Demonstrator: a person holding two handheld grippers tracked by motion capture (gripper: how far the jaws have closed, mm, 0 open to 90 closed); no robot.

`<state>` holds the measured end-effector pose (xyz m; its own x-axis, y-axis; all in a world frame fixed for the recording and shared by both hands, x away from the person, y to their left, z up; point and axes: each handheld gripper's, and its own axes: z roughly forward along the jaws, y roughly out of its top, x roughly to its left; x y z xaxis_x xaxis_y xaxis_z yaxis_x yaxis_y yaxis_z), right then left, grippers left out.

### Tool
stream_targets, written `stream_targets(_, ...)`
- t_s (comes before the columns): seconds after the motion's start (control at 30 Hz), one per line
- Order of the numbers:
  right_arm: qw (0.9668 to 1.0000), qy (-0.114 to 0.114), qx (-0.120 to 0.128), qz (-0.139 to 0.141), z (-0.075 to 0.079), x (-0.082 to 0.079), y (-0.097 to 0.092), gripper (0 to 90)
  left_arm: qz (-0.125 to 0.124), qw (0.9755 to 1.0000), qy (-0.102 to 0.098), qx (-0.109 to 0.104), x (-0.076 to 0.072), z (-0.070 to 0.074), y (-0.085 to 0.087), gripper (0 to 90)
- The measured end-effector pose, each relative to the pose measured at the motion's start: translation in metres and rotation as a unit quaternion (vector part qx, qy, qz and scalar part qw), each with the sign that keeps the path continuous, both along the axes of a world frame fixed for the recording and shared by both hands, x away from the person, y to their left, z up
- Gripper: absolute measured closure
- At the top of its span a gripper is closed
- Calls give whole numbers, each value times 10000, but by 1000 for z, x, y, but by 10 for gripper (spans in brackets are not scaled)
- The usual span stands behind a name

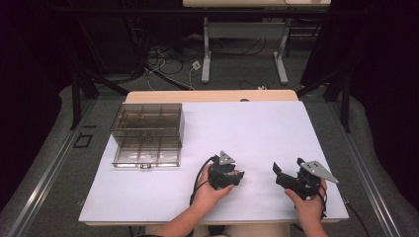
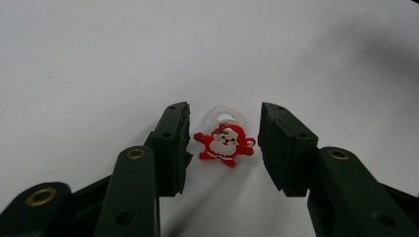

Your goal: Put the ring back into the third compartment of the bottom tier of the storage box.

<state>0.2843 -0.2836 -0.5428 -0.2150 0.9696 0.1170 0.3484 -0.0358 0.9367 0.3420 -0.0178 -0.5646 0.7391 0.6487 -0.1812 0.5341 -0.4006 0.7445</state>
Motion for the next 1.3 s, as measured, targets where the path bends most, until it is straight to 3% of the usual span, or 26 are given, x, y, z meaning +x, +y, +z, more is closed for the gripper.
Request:
stream_targets(0.27, 10000, 20, 2, -2, 0, 0, 0, 77, 8, 10000, 32, 18, 0, 0, -1, 621)
stream_targets(0.83, 10000, 3, 29, -2, -1, 0, 1, 78, 5, 9999, 130, -59, 0, 2, 2, 646)
stream_targets(1.3, 10000, 14, 4, -1, 0, 0, 0, 79, 63, 9999, 10, -121, 2, 9, 5, 657)
